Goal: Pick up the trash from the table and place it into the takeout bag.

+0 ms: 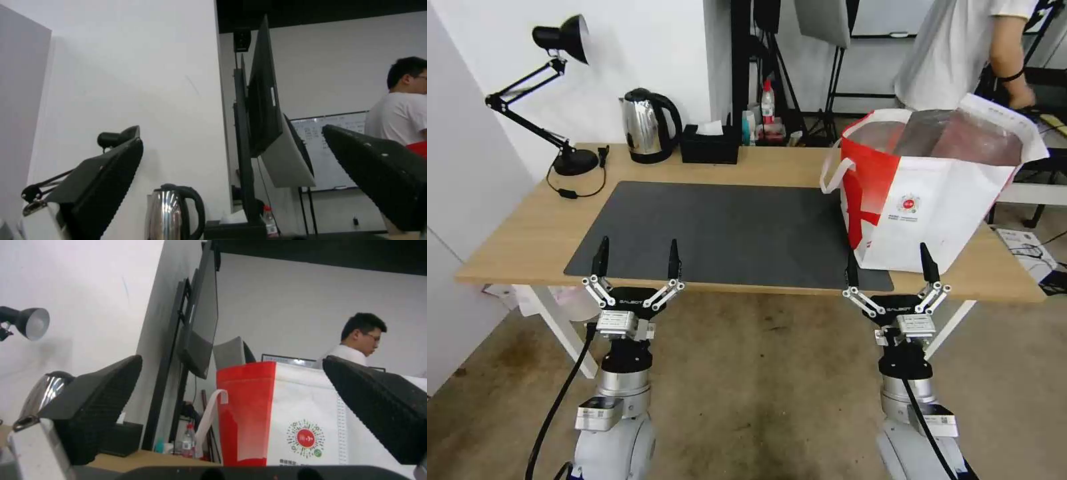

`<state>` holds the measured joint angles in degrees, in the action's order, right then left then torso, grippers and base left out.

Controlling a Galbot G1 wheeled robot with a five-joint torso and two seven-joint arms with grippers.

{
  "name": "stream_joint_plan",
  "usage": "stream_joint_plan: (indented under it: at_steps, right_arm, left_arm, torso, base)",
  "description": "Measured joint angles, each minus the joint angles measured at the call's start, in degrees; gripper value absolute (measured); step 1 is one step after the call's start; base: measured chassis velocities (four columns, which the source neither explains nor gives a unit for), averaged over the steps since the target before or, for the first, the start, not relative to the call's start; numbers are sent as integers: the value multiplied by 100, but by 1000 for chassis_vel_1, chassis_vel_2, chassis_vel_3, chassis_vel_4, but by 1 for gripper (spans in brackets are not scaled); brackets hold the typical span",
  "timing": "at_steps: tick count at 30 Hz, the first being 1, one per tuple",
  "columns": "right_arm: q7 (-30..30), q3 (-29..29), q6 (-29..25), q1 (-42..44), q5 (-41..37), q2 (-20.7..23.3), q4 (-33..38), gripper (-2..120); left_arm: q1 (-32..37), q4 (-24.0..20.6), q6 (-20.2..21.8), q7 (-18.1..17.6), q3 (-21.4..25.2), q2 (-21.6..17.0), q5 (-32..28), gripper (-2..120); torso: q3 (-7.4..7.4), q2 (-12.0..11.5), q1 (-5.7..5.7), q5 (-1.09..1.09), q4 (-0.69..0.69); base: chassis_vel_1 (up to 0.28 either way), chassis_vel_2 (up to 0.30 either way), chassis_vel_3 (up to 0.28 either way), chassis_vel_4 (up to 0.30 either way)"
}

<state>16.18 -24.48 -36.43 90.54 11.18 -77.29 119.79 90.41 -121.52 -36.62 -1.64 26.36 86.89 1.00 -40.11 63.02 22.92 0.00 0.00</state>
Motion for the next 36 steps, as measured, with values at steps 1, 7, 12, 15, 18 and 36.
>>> stream_joint_plan:
  at_steps: [1, 7, 12, 15, 18, 36]
  right_arm:
    - [0, 0, 0, 0, 0, 0, 0, 100]
    - [0, 0, 2, 0, 1, 0, 0, 100]
    - [0, 0, 3, 0, 0, 0, 0, 100]
    - [0, 0, 2, 0, 0, 0, 0, 100]
    - [0, 0, 3, 0, 0, 0, 1, 100]
    - [0, 0, 3, 0, 0, 0, 1, 100]
  left_arm:
    - [0, 0, 0, 0, 0, 0, 0, 100]
    - [0, 0, 2, 0, 0, 0, -1, 100]
    - [0, 0, 5, -1, 0, 0, -2, 100]
    - [0, 0, 5, 0, 0, 0, -2, 100]
    - [0, 0, 5, 0, 0, 0, -2, 100]
    - [0, 1, 5, -1, 0, 0, -2, 100]
  torso:
    - [0, 0, 0, 0, 0]
    - [0, 0, 0, 0, 0]
    - [0, 0, 0, 0, 0]
    - [0, 0, 0, 0, 0]
    - [0, 0, 0, 0, 0]
    - [0, 0, 0, 0, 0]
  base:
    - [0, 0, 0, 0]
    - [0, 0, 0, 0]
    - [0, 0, 0, 0]
    - [0, 0, 0, 0]
    - [0, 0, 0, 0]
    - [0, 0, 0, 0]
